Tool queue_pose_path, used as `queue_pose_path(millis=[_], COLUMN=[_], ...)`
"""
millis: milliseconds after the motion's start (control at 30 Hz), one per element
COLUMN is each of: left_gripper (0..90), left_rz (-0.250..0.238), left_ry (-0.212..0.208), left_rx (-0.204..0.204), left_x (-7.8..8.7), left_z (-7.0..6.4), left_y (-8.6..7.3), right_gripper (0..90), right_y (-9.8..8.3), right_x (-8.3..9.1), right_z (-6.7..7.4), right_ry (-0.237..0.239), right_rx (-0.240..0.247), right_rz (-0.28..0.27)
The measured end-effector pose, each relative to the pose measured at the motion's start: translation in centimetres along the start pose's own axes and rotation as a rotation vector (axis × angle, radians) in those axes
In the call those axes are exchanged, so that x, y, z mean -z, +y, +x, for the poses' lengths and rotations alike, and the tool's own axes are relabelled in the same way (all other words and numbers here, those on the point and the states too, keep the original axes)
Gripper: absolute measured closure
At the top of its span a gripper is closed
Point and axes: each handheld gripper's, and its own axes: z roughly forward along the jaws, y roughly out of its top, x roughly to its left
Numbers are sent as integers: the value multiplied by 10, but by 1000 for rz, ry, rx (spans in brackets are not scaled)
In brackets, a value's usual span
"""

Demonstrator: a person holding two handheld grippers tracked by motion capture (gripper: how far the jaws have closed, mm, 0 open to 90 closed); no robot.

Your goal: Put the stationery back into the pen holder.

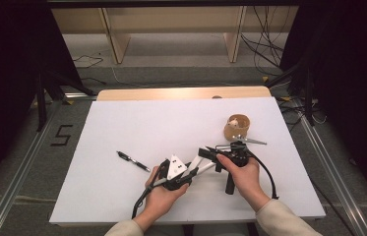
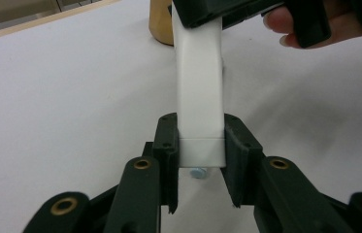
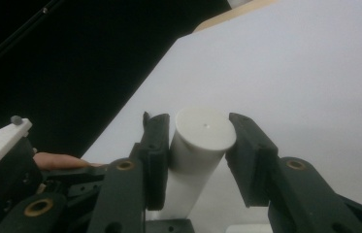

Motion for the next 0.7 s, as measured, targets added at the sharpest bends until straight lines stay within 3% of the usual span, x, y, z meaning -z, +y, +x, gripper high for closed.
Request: queue_pose_path(millis=[133,200,400,533,700], left_gripper=[692,628,506,421,333], left_rz=[-1,10,19,48,94], left_ry=[-10,-15,-19,-1,47], left_rx=[-10,-19,-34,-63,-59], left_x=[0,1,12,24,38], left_z=[0,1,4,9,20], left_y=[1,2,3,3,1], right_gripper=[643,649,652,651,652], right_y=[2,3,8,15,25], right_x=[1,1,6,11,20], right_z=[5,9,9,9,7], right_ry=[11,-4,-32,-66,-106], right_rx=[40,79,127,168,199], right_rz=[-11,-10,-29,-47,-80])
